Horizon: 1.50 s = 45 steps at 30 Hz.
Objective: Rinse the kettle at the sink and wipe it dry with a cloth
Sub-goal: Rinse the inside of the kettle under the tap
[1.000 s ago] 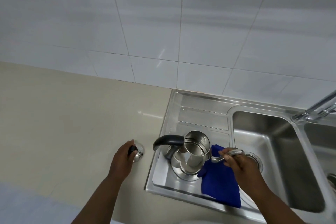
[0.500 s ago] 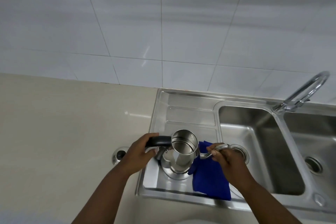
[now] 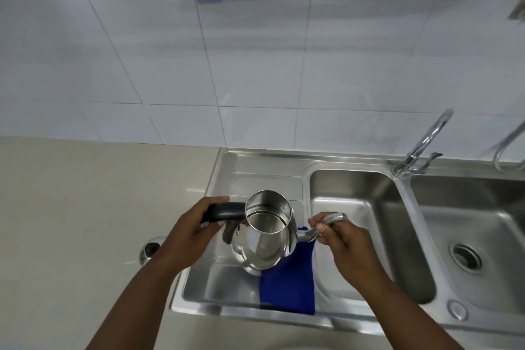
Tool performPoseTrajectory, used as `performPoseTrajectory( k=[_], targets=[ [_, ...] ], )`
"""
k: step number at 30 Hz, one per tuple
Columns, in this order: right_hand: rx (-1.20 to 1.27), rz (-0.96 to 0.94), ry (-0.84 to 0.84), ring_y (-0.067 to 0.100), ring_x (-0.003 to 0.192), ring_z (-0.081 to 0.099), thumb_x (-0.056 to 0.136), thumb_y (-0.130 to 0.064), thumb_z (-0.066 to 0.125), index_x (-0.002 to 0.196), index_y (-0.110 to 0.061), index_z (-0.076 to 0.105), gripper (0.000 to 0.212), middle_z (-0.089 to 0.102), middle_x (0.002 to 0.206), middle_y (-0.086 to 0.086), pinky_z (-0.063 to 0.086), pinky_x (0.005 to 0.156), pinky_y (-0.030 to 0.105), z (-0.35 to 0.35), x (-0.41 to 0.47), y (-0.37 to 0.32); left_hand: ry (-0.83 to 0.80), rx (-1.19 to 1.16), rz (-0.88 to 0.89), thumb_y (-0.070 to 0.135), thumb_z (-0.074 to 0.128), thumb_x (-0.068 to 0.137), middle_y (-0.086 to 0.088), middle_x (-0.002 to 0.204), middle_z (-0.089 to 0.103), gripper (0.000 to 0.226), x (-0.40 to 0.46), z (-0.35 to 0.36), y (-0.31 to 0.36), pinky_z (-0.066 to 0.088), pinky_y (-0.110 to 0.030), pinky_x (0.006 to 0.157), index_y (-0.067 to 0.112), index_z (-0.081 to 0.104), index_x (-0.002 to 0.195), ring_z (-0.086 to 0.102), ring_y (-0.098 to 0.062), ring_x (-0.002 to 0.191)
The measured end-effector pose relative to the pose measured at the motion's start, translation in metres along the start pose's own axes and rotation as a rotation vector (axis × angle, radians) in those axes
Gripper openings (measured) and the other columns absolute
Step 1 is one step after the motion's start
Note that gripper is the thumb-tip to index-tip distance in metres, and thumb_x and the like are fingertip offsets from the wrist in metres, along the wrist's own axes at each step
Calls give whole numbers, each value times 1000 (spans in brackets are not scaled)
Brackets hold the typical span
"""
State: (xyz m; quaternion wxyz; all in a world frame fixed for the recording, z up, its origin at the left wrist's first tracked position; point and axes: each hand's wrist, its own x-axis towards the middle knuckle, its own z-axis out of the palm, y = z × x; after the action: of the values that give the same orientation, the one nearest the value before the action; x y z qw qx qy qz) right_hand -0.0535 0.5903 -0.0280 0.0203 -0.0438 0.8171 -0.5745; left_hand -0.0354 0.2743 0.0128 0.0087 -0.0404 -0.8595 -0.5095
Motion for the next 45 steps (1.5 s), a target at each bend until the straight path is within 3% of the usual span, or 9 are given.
performPoseTrajectory(
  k=[8,12,17,23,28,34,37,42,45],
  targets=[
    [120,37,128,24,94,73,94,-20,63,94,-37,75,21,77,97,-2,57,85,58,-106,-14,32,-41,1,39,-1,65,87,16,112,68,44,27,103,51,46,-10,90,31,58,117,62,-2,109],
    [95,98,182,13,92,75,91,-23,65,92,-41,75,20,79,96,-10,60,87,50,-152,-19,57,-76,30,47,-1,65,86,24,105,67,53,43,157,65,47,-8,79,47,56,106,62,2,101],
    [94,128,198,9,93,74,91,-17,67,91,-39,76,23,78,97,-12,60,88,39,-192,-13,87,-140,28,29,3,64,88,14,104,69,40,60,212,72,50,-16,82,35,59,111,64,-4,99],
    [200,251,-69,13,116,67,86,8,65,121,-27,64,50,73,121,-1,55,88,19,-252,25,110,-176,-29,-77,6,59,92,4,108,68,36,89,246,69,48,-14,78,32,57,117,63,-2,100],
    [-76,294,163,23,131,54,87,10,56,141,-11,50,58,58,140,9,42,102,29,-300,109,113,-174,-1,-61,7,61,91,4,108,67,35,114,258,64,49,-14,80,27,56,119,63,-2,102],
    [-502,280,18,23,151,24,96,-14,53,150,-4,32,58,29,161,11,17,118,27,-304,199,118,-190,36,-74,8,61,91,-1,121,63,44,142,272,61,48,-25,96,21,50,131,59,-12,114],
    [-529,280,42,29,145,34,95,-10,49,147,-5,39,53,39,156,15,24,116,31,-299,208,123,-174,30,-95,7,61,91,0,121,62,44,152,278,61,47,-25,96,22,51,131,59,-12,113],
    [-504,167,117,32,129,54,93,1,49,134,-5,57,42,59,138,17,35,108,31,-296,192,135,-144,8,-121,6,61,91,-1,122,62,43,167,284,58,44,-9,88,19,51,130,58,-3,111],
    [-512,113,93,30,128,56,91,6,48,132,-5,60,44,61,138,15,36,108,28,-296,177,141,-136,19,-135,6,61,90,-2,121,61,43,173,287,55,44,-13,90,19,51,130,58,-8,109]
  ],
)
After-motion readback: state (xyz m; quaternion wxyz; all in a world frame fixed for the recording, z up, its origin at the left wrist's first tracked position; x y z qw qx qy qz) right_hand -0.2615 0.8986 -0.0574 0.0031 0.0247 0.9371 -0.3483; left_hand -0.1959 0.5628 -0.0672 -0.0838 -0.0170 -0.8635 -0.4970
